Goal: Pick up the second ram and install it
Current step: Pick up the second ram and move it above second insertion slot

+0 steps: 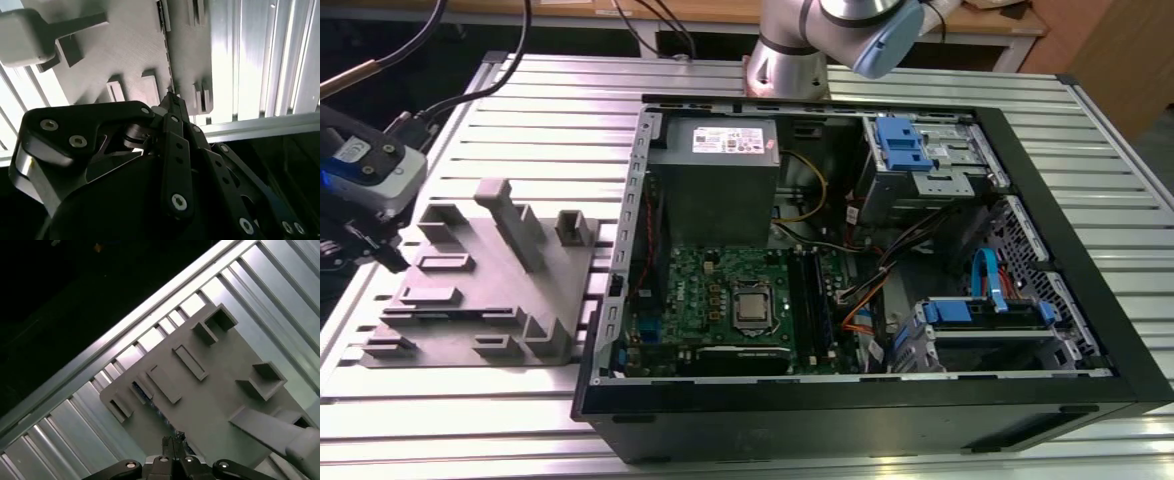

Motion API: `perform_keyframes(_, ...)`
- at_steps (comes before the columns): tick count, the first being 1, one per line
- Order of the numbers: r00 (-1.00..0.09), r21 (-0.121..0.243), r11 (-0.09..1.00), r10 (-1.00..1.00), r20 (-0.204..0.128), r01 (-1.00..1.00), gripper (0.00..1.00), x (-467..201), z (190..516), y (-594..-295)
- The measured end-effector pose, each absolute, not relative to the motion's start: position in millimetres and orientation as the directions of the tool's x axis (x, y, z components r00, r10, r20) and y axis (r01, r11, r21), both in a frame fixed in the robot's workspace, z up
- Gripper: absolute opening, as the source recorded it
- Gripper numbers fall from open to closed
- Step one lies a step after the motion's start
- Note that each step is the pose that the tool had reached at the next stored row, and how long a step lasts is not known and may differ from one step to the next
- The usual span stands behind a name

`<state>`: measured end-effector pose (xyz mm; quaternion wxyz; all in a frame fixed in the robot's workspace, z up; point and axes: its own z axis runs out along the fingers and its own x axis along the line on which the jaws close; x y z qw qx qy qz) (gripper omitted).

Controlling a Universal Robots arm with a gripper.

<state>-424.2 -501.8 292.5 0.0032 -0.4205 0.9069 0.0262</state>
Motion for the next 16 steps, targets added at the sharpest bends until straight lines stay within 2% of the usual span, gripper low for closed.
perform_keyframes(16, -0.400, 0.045, 0.399, -0.916, -0.028, -0.916, 0.07, -424, 281, -502)
